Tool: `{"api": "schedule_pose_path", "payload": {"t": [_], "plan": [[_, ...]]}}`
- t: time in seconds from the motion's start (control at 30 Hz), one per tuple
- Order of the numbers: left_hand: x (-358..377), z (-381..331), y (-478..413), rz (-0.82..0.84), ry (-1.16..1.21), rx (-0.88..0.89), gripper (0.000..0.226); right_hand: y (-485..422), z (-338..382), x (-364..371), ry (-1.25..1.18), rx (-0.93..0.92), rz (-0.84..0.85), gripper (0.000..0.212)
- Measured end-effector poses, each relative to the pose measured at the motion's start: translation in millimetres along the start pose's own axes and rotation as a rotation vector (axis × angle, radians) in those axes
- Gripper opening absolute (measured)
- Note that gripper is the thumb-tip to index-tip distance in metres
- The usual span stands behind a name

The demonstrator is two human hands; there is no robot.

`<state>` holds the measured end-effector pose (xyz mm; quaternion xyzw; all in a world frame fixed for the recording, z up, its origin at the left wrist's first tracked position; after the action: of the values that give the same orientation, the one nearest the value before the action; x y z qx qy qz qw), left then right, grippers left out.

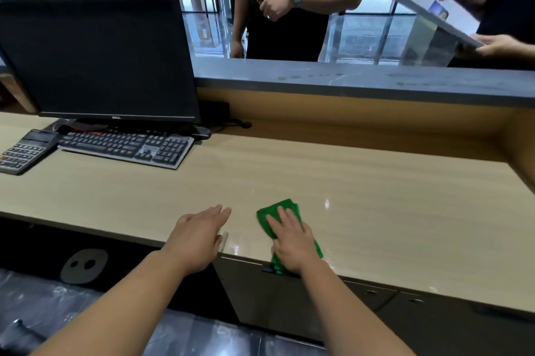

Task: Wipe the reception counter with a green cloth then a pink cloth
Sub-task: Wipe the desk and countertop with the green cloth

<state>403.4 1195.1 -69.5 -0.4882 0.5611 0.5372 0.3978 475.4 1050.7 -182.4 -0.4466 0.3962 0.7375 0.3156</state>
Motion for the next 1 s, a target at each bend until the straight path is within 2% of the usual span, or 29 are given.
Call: {"api": "schedule_pose_path", "payload": {"t": [0.27, 0.37, 0.47, 0.53, 0.57, 0.67, 0.73, 0.87, 1.0], "plan": [[-12, -52, -5, 0.004, -0.018, 0.079, 0.059, 85, -181, -38, 0.031, 0.455, -0.105, 0.059], [-15, -52, -1, 0.024, -0.015, 0.069, 0.061, 112, -216, -48, 0.089, 0.633, -0.068, 0.059], [-22, -48, 1, 0.033, -0.009, 0.048, 0.061, 126, -226, -58, 0.008, 0.787, -0.055, 0.039], [-29, -44, 3, 0.035, 0.026, 0.017, 0.060, 126, -233, -61, -0.198, 0.869, -0.087, 0.020], [-32, -42, 3, 0.033, 0.057, -0.003, 0.060, 123, -236, -60, -0.404, 0.906, -0.121, 0.015], [-43, -35, 6, 0.026, 0.157, -0.057, 0.060, 105, -215, -38, -1.404, 0.913, -0.183, 0.017], [-51, -32, 5, 0.017, 0.191, -0.077, 0.059, 99, -187, -41, -1.767, 0.874, -0.224, 0.026], [-67, -21, -3, -0.007, 0.233, -0.120, 0.059, 84, -146, -56, -1.959, 0.780, -0.179, 0.029], [-79, -11, -19, -0.027, 0.255, -0.150, 0.059, 57, -131, -77, -1.933, 0.778, -0.139, 0.027]]}}
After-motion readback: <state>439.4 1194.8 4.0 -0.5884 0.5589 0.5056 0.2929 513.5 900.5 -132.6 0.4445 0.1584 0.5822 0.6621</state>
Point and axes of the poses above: each hand's wrist, its own y-axis away from the middle knuckle, its own x-axis out of the palm, z = x × y, the point moved 10 cm from there along -y, towards the middle knuckle
